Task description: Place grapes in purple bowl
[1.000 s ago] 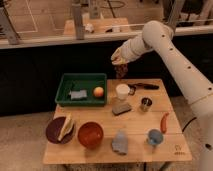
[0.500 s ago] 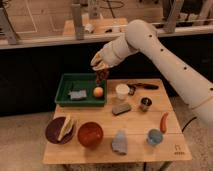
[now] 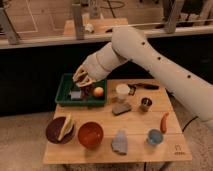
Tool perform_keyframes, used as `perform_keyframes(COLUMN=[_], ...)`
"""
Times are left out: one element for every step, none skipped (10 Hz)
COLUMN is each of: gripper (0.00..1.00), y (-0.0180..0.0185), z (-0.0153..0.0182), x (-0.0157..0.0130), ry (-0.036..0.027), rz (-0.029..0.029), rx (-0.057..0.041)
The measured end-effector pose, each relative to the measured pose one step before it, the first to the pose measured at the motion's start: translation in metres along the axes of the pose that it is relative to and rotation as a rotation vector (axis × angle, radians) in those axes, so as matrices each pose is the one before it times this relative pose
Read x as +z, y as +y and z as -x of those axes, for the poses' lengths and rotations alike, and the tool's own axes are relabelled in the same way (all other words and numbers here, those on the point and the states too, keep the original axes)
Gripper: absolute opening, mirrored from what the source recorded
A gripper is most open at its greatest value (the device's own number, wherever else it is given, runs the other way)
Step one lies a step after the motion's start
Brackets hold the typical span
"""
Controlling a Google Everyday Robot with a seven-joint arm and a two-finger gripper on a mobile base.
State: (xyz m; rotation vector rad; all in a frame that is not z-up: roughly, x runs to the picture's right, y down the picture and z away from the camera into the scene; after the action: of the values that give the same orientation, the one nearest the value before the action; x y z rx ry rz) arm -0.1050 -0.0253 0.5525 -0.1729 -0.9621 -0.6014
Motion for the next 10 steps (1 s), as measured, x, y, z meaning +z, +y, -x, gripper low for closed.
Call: perform_keyframes(gripper=[0.00,0.00,0.00,0.00,0.00,0.00,0.00,0.00,0.00,0.00], y=[0.00562,0.00049,0.00063,-0.00042,0.00000,-0.00004,0.00002,-0.00037,-0.00196,-0.00666], z=[0.01776,0.00647,-0.00087,0.00046,-0.00010,-0.00010,-0.00016,-0.00008,0.00009,0.00465], x=[0.00449,0.00272,-0.00079,0.00052,-0.00003,-0.00007,-0.00014,-0.00003,0.00210,0.00916], ry=[-0.02735,-0.01108,0.00184,-0.00093,0.00008,0.00016,0.00022,-0.00069,-0.00772,-0.01870], rz=[0.02725,0.00913,-0.00051,0.00048,-0.00009,-0.00016,-0.00020,-0.00004,0.00458,0.01176], rx=[-0.05081,-0.01785,0.00179,-0.00113,0.00011,0.00016,0.00029,-0.00034,-0.00943,-0.02298])
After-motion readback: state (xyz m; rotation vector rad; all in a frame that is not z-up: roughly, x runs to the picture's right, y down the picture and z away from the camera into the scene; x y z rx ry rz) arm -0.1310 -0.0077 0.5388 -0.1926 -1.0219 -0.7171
